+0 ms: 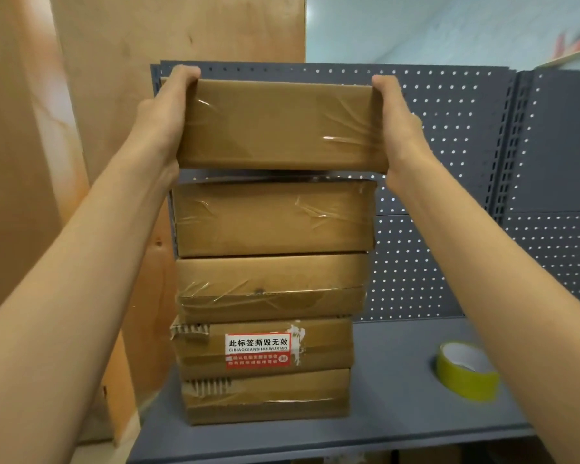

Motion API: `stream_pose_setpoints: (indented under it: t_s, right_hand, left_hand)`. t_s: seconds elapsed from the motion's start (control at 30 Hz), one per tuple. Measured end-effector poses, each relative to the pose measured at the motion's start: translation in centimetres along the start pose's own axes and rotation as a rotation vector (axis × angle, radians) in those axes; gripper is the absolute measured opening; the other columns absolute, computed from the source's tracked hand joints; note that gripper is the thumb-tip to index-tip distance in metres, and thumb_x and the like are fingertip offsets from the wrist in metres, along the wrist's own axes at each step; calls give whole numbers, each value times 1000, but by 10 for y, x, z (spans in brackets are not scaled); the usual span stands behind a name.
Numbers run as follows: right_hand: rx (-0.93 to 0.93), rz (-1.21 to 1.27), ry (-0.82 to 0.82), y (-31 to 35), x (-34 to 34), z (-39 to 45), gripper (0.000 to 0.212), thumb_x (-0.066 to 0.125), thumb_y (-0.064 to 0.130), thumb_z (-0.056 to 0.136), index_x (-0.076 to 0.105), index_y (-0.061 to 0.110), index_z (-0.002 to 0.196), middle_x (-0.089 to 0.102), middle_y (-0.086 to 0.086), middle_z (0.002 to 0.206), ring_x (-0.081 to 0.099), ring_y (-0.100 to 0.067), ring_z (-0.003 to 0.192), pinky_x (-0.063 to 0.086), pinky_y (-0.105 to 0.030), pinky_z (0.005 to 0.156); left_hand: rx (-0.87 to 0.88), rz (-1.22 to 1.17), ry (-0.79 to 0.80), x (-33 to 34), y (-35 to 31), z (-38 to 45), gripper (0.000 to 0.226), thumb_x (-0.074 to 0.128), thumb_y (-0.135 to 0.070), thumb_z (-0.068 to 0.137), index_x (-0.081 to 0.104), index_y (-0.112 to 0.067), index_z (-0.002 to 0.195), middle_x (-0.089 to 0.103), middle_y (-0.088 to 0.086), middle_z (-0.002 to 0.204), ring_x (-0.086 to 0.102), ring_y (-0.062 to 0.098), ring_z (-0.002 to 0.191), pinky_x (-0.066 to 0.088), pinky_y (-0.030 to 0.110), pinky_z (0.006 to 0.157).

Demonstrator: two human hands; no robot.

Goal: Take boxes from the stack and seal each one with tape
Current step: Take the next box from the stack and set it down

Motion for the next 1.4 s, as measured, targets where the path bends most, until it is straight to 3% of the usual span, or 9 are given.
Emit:
stream_pose_setpoints:
  t_s: [0.13, 0.23, 0.4, 0.67, 0.97, 1.13, 1.27, 1.4]
  right_hand:
    - [-62, 14, -1, 8, -9, -2, 30, 48, 54, 91, 55, 25, 84, 58, 9, 88, 58, -7, 83, 46, -22, 68]
    - [-73, 36, 11, 8, -19, 0, 29, 48, 53, 91, 53, 25, 83, 58, 9, 87, 58, -8, 84, 47, -23, 70]
    - [-86, 68, 19, 8, -49, 8, 30, 48, 53, 91, 57, 25, 85, 59, 9, 89, 60, -8, 85, 47, -24, 70]
    - [-103, 93, 58, 1, -133, 39, 29, 47, 53, 91, 55, 25, 86, 58, 10, 89, 57, -4, 80, 44, -22, 64]
    - [-92, 116, 104, -22, -251, 82, 31, 49, 51, 91, 59, 23, 101, 63, 8, 95, 60, -6, 83, 46, -23, 64]
    - [-78, 103, 75, -30, -300, 95, 34, 50, 50, 90, 60, 22, 106, 64, 6, 100, 61, -9, 87, 48, -25, 66]
    - [-71, 77, 26, -40, -332, 97, 41, 51, 50, 90, 61, 20, 116, 63, 5, 106, 60, -10, 89, 47, -25, 65]
    - [-43, 67, -17, -56, -358, 92, 40, 49, 49, 91, 59, 21, 118, 60, 8, 103, 57, -5, 86, 44, -23, 63]
  left_hand:
    - [45, 9, -31, 4, -8, -9, 54, 55, -59, 85, 50, -23, 125, 60, -6, 102, 59, 7, 90, 49, 24, 65]
    - [51, 18, -28, 11, -13, -17, 58, 55, -60, 84, 50, -22, 127, 60, -6, 101, 60, 9, 92, 49, 26, 69]
    - [68, 29, -39, 39, -22, -35, 29, 56, -57, 85, 56, -29, 92, 60, -10, 87, 59, 6, 80, 49, 25, 69]
    - [94, 26, -106, 122, -26, -79, 25, 57, -53, 86, 55, -29, 82, 58, -12, 79, 55, 4, 75, 45, 25, 73]
    - [87, 53, -140, 238, -6, -132, 29, 50, -58, 88, 45, -31, 96, 54, -9, 99, 52, 8, 94, 44, 34, 88]
    - [48, 36, -126, 288, 7, -151, 40, 48, -57, 90, 43, -26, 115, 52, -12, 100, 49, 4, 89, 41, 26, 71]
    - [19, 21, -92, 313, 20, -163, 48, 50, -58, 88, 49, -24, 122, 56, -6, 111, 53, 9, 99, 48, 35, 90]
    - [-27, 1, -39, 329, 40, -172, 60, 53, -59, 85, 49, -21, 131, 57, -2, 121, 55, 13, 105, 49, 37, 89]
Point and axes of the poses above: each hand's wrist, its own z-axis towards the middle knuckle, its own x-axis out of the palm, y = z × x, the point moved 4 cm from there along z, towards the middle knuckle
